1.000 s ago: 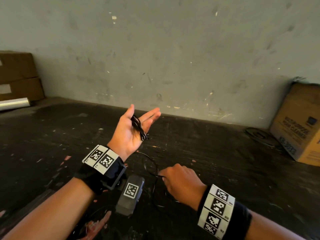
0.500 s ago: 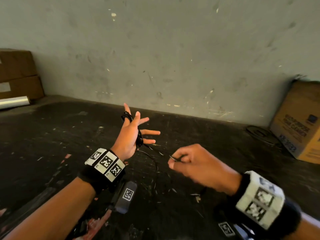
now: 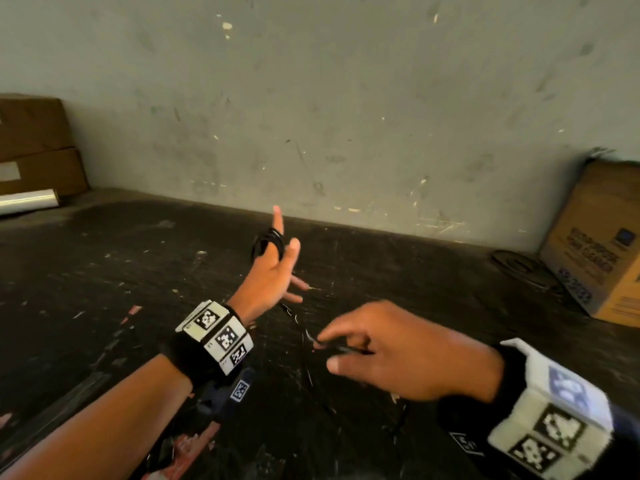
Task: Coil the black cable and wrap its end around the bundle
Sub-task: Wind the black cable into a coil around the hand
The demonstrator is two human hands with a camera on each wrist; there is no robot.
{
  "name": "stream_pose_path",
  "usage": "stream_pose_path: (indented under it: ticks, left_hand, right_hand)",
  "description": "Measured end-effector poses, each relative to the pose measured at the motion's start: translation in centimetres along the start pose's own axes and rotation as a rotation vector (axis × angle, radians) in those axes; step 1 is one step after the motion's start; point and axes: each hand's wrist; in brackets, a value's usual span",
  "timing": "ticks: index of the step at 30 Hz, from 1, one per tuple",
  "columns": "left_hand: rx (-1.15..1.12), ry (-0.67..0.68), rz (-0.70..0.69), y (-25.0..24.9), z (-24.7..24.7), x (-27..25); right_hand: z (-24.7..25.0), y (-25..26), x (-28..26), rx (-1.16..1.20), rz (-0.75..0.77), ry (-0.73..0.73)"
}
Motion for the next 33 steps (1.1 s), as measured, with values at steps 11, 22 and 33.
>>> stream_pose_path:
  ticks: [11, 22, 33]
  left_hand:
    - [0.175, 0.553, 0.147, -0.5, -0.1, -3.9]
    - [-0.296, 0.825, 0.107, -4.2, -0.9, -4.8]
    - [-0.697, 0.23, 0.224, -6.4, -2.1, -0.2]
  right_hand:
    - [8.9, -3.0, 3.3, -0.281, 0.035, -0.314]
    - [7.6, -9.1, 5.3, -0.263, 0.092, -0.652]
    - [-5.3, -6.2, 4.8, 0.022, -0.033, -0.281]
Point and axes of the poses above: each hand's wrist, its own x-axis towards the middle knuckle, its own z-axis out of the back of the hand, y = z × x, and after that the axes turned 15 degrees about -y, right-handed
